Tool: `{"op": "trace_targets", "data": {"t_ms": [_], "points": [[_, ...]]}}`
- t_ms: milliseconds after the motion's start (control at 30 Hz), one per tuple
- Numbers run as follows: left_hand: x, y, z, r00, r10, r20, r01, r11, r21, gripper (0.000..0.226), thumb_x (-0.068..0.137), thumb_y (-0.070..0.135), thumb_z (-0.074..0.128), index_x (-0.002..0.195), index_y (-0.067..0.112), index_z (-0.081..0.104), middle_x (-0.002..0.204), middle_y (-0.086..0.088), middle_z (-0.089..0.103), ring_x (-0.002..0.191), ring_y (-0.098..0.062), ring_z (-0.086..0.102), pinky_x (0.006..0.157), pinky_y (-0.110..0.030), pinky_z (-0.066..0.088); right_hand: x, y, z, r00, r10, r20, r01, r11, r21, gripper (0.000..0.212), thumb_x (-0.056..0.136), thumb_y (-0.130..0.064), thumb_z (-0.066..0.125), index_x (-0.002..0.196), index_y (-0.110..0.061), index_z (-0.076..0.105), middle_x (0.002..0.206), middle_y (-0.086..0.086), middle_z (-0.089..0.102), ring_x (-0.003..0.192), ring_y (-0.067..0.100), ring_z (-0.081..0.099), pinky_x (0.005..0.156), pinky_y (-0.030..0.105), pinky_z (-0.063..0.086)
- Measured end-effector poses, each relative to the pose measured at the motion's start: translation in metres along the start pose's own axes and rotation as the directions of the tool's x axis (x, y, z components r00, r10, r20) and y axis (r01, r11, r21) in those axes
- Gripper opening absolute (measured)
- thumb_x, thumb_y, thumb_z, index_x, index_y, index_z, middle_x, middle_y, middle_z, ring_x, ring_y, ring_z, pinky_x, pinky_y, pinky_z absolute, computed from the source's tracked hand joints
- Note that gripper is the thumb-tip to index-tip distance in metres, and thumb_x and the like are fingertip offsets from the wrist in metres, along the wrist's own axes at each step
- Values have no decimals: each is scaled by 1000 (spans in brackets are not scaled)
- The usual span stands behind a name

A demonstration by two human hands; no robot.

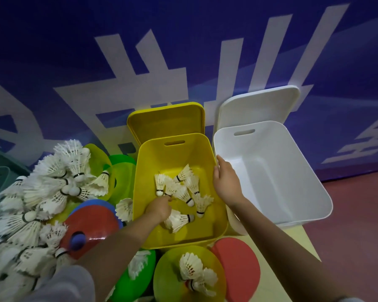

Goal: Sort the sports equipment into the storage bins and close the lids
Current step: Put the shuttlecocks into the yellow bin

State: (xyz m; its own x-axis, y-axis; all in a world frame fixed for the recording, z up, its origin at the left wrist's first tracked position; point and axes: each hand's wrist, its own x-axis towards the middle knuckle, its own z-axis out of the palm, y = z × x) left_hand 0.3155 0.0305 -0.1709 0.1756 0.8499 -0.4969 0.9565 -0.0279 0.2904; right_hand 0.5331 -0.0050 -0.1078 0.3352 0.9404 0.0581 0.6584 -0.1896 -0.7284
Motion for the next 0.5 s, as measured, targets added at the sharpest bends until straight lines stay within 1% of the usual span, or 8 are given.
{"op": "trace_targets", "data": {"t_ms": [67,133,200,233,300,333,400,500], "points": [[7,1,0,998,18,-67,-27,990,-136,27,95,18,52,120,15,61,118,-9,64,103,-24,60,80,-29,47,-1,-1,-1,1000,8,-2,-8,1000,14,37,99,-26,34,132,-16,47,122,8,58,111,25,54,92,37,45],[12,3,-1,989,13,-144,-50,965,-257,16,93,23,57,103,15,67,113,-8,67,101,-23,61,81,-30,49,-1,-1,0,1000,5,-1,-5,1000,16,40,99,-29,32,135,-17,45,126,7,57,114,24,53,95,37,45],[12,4,-1,985,10,-171,-54,966,-253,13,92,26,58,95,16,66,113,-8,66,100,-23,60,82,-33,50,-1,0,0,1000,13,6,-13,1000,16,42,99,-30,31,137,-17,43,129,6,55,117,24,52,97,37,44],[11,3,-1,985,14,-171,-49,978,-202,15,93,28,57,99,16,65,115,-9,64,102,-24,59,84,-34,50,-1,1,0,1000,18,7,-19,1000,15,42,100,-29,32,138,-17,43,131,6,55,118,23,51,98,37,44],[7,1,-1,981,49,-186,-57,998,-38,30,94,31,54,118,15,60,125,-10,56,114,-26,51,93,-34,44,-1,0,-2,1000,31,5,-31,999,11,42,100,-28,34,139,-18,42,133,6,54,120,23,51,99,36,43],[4,2,-3,972,88,-217,-92,996,-9,36,94,31,52,127,16,55,130,-11,51,119,-27,46,98,-34,40,-1,0,-3,999,36,2,-36,999,5,42,100,-28,34,140,-18,41,133,6,53,120,23,50,99,36,42],[-4,12,-14,948,174,-266,-208,972,-106,39,95,25,52,132,16,51,133,-11,45,122,-26,43,100,-30,36,-2,-2,-5,999,40,2,-40,999,-18,43,100,-27,36,141,-16,40,133,8,53,120,24,50,98,36,41],[-26,31,-43,897,252,-364,-377,866,-329,34,94,15,53,128,18,54,128,-6,46,114,-18,48,97,-29,41,-4,-8,-9,997,70,17,-69,996,-59,46,100,-26,36,144,-11,35,137,12,48,125,27,46,102,36,37]]}}
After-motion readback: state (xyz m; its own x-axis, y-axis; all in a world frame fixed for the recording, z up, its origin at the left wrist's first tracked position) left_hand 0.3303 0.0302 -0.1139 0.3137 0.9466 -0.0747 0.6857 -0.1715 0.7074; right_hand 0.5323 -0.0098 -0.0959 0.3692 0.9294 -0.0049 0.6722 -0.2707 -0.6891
